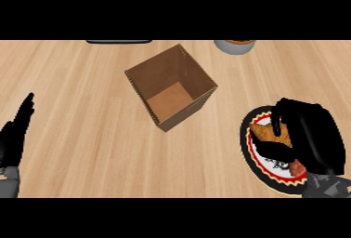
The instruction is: Pick the croissant from the plate and place it in the cardboard box
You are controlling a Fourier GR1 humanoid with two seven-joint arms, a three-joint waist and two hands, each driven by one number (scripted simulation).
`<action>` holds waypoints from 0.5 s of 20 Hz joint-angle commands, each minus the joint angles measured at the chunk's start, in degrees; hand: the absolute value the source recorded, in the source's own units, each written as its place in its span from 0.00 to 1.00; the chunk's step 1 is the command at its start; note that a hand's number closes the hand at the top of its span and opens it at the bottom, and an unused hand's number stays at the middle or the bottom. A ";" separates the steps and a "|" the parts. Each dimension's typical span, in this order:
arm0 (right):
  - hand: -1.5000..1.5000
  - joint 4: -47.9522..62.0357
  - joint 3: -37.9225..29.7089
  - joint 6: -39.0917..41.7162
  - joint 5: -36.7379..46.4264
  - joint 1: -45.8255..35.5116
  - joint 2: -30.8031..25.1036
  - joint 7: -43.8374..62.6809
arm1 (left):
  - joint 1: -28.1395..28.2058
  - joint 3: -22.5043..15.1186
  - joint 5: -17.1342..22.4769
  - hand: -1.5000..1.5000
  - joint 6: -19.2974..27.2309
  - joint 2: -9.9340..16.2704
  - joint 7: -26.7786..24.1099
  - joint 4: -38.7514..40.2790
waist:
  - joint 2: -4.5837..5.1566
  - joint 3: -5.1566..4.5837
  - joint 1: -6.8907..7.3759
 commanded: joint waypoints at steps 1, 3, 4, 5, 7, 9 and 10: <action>1.00 -5.32 3.06 2.01 1.43 -2.43 2.63 0.87 | -0.15 0.78 -0.24 0.50 -0.53 -0.04 -3.23 3.62 | 0.17 -0.01 0.23; 1.00 -9.09 0.88 8.79 -3.30 -5.44 2.79 2.29 | -1.86 0.02 -1.46 0.50 1.49 -1.68 -1.52 3.00 | 0.14 0.00 0.16; 1.00 -4.46 1.61 8.27 -3.53 -8.94 5.32 2.41 | -0.85 0.66 -1.36 0.50 0.17 -0.09 -1.87 2.78 | 0.20 0.00 0.56; 1.00 -4.82 6.50 7.74 -0.29 -9.80 9.52 6.39 | -3.99 1.25 0.19 0.50 -1.94 1.04 -0.73 4.08 | 0.22 -0.02 0.52; 1.00 1.14 1.56 7.26 -5.06 -14.49 10.66 4.03 | -4.35 0.23 -0.06 0.50 -2.00 0.39 4.68 -0.64 | 0.22 0.05 0.94; 1.00 3.85 1.04 6.81 -5.09 -18.53 14.43 6.63 | -0.82 0.65 -0.41 0.50 -1.63 0.12 -0.33 0.31 | 0.24 0.02 1.04; 1.00 7.80 2.36 5.56 -3.96 -23.05 18.12 8.88 | -4.49 -1.78 -2.75 0.50 0.74 -2.23 1.40 2.14 | 0.42 0.00 1.19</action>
